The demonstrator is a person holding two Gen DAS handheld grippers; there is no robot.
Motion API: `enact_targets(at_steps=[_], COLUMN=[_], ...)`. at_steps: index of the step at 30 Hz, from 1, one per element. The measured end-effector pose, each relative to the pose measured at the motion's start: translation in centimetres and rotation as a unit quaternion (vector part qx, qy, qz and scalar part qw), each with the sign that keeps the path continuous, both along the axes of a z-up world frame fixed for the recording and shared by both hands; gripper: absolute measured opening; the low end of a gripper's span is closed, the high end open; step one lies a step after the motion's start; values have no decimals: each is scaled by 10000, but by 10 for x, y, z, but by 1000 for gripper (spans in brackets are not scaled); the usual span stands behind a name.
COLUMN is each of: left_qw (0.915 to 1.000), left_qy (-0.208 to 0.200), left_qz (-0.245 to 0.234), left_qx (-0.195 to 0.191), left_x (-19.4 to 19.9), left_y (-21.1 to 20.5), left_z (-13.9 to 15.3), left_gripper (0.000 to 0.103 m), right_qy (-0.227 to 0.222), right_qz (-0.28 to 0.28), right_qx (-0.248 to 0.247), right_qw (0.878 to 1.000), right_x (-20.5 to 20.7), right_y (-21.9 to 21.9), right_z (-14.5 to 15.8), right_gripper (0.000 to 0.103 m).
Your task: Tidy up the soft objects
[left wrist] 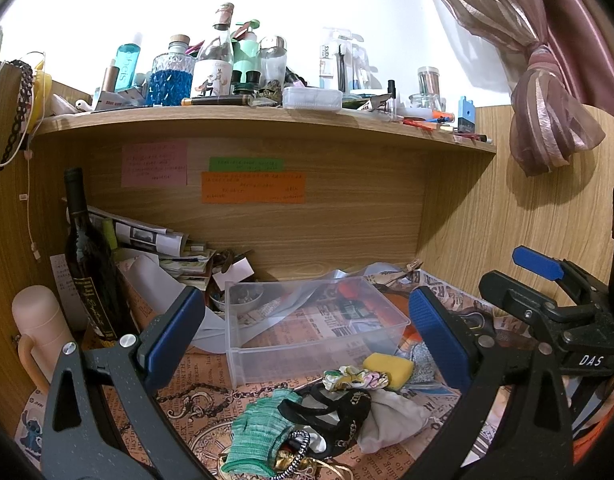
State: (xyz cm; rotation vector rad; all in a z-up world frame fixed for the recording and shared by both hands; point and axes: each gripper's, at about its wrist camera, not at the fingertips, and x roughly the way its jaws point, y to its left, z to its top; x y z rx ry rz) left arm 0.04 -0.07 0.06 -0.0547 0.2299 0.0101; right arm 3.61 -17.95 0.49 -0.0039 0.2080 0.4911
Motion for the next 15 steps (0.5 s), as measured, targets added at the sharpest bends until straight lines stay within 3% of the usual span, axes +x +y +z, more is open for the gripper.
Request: enact_targets(at_steps=[15], left_qw=[10000], left_qy=[-58], left_qz=[-3], left_qx=[63], left_x=[-3], left_y=[-1], left_z=[2], left_gripper=[103], right_qy=[-1], right_qz=[-4], right_qx=[-1], right_qw=[10000], right_x=[0], right_y=[-1], right_z=[-1], right_gripper=[103])
